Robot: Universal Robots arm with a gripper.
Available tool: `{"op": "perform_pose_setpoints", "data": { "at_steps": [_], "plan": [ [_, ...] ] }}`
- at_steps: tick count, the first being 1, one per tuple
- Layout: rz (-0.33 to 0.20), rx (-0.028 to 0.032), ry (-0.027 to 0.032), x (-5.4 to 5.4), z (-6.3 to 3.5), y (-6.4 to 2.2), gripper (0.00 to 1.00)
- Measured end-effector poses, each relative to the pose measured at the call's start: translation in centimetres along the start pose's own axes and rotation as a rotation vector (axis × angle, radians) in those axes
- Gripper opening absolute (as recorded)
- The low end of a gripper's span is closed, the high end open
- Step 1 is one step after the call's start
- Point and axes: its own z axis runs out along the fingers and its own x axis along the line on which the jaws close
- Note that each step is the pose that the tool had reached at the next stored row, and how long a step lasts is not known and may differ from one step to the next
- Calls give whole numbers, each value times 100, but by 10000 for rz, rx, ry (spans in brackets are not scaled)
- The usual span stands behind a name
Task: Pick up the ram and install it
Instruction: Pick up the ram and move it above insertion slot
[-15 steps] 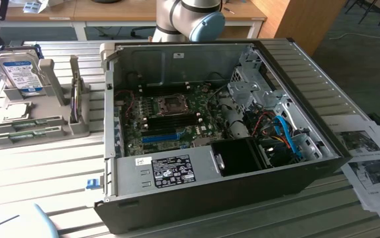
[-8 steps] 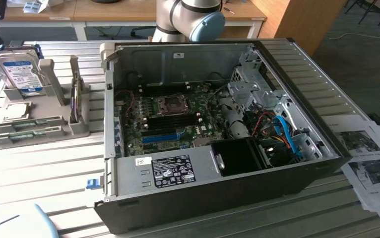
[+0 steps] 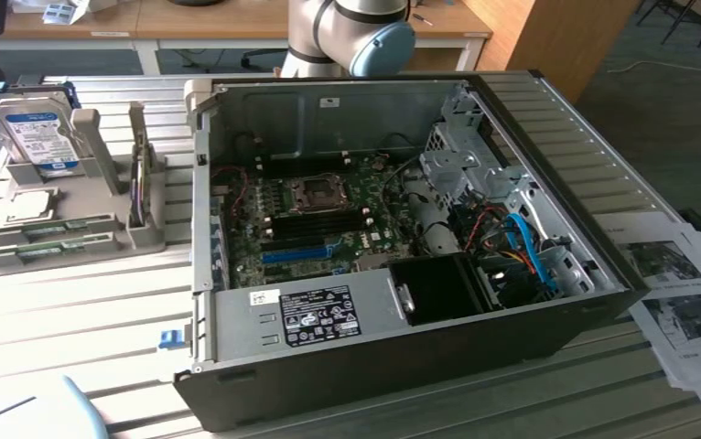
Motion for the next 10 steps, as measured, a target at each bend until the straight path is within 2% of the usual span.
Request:
{"op": "perform_pose_setpoints", "data": {
  "at_steps": [10],
  "plan": [
    [-1292, -169, 31, 0, 0, 0, 9]
  ]
}}
